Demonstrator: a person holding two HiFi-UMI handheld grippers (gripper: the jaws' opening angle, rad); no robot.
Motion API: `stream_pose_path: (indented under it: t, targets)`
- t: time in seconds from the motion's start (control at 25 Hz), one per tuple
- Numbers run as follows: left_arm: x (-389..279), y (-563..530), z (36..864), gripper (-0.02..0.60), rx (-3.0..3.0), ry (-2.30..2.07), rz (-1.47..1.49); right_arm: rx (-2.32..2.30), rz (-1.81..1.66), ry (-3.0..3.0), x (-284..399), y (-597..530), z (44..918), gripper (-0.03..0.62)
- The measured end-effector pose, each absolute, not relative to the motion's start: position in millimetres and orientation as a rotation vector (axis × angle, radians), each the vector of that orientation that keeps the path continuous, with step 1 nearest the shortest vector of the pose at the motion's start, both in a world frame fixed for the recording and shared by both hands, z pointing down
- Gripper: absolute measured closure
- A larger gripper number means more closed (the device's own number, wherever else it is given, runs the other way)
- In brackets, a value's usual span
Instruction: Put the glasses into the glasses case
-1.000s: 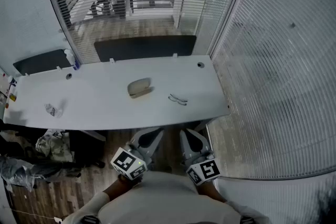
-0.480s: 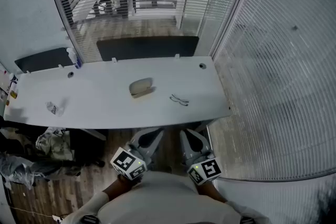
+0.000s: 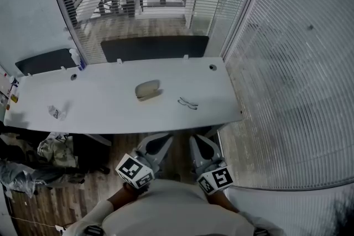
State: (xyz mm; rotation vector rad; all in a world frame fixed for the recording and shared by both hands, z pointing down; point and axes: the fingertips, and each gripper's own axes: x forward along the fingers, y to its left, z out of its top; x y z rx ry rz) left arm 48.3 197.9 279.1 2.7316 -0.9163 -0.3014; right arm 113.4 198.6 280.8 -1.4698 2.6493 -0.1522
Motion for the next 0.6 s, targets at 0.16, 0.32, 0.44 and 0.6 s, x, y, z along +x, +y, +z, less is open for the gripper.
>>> stream_pose_path:
  t: [0.16,0.32,0.44,0.6]
  targets:
    - [58.3,197.7,276.6,0.58,2.728,-0.916,-0.294,-1.474,-0.155,2.64,123.9,199.3,281.9,0.591]
    - [73.0,196.1,278.3,0.58,2.729,-0.912,-0.291,-1.478,-0.167,2.631,137.7,199.1,282.7,0.591]
    - [87.3,196.6,276.1,0.58,2.727,-0.917,-0.287,-1.475,-0.179,2.632,151.5,200.1,284.7,0.591]
    - [102.4,196.1,283.3,0.58,2.732,-0.927,-0.292,-1.463,-0.182,2.636,167.7,200.7,287.9,0.591]
